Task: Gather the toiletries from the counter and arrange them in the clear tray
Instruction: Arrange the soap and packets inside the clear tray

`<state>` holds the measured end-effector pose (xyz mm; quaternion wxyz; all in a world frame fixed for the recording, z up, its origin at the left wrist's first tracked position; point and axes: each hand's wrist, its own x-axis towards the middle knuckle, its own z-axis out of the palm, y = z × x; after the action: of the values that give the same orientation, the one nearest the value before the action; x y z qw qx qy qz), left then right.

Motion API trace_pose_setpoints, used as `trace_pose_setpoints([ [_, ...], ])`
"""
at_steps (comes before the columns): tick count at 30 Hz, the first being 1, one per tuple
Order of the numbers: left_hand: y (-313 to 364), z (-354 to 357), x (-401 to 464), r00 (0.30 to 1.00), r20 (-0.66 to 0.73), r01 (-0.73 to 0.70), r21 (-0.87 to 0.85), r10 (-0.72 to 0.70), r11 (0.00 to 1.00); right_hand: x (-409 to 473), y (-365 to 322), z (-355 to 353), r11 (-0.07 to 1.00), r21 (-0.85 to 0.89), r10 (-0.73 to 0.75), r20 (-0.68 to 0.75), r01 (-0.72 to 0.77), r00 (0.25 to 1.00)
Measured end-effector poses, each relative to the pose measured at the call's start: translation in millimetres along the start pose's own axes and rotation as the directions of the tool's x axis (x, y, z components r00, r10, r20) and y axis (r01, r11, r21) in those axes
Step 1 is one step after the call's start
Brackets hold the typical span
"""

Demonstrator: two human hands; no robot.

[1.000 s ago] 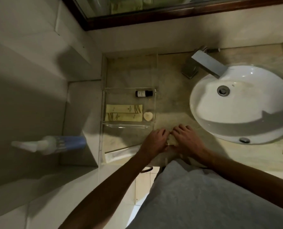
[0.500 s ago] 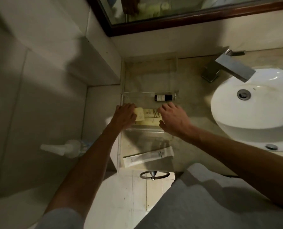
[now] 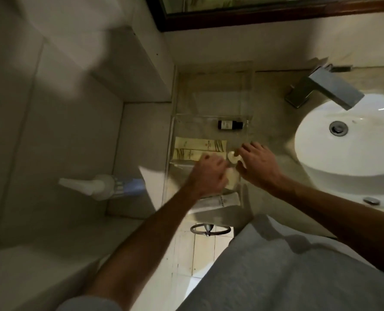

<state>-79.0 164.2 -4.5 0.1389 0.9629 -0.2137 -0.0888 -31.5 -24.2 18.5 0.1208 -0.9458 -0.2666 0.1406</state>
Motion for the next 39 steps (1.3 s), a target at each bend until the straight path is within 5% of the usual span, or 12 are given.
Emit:
trace_pose_setpoints([
  [4, 51, 36, -3, 0.995, 0.098, 0.041, -0.059, -0.035, 0.997, -12, 12, 6, 0.999, -0.01, 0.038, 0.064, -0.037, 0.997],
  [7, 52, 41, -10, 0.997, 0.045, 0.073, -0.111, -0.068, 0.991, -11, 14, 7, 0.999, -0.019, 0.045, 0.074, -0.044, 0.996],
  [12, -8, 11, -14, 0.905, -0.251, 0.313, -0.157, -0.344, 0.937, 15, -3, 9, 1.0, 0.005, -0.001, 0.006, 0.001, 1.0],
  [16, -73, -4, -11, 0.842, -0.165, 0.502, -0.107, -0.514, 0.858, 46, -22, 17, 1.0, -0.005, -0.024, 0.056, 0.024, 0.998],
  [20, -99, -12, -12, 0.822, -0.172, 0.529, -0.125, -0.543, 0.84, 64, -26, 24, 1.0, -0.009, 0.013, 0.019, -0.013, 1.0],
  [25, -112, -18, 7, 0.878, -0.073, 0.467, -0.086, -0.473, 0.88, 72, -23, 23, 0.999, 0.01, 0.05, -0.004, -0.05, 0.999],
  [32, -113, -22, 32, 0.911, 0.08, 0.39, 0.15, -0.405, 0.908, 85, -31, 29, 0.995, 0.043, 0.085, 0.068, -0.088, 0.994],
  [39, -108, -29, 38, 0.924, -0.004, 0.381, 0.021, -0.381, 0.924, 96, -16, 14, 0.979, 0.164, 0.097, 0.146, -0.121, 0.985],
])
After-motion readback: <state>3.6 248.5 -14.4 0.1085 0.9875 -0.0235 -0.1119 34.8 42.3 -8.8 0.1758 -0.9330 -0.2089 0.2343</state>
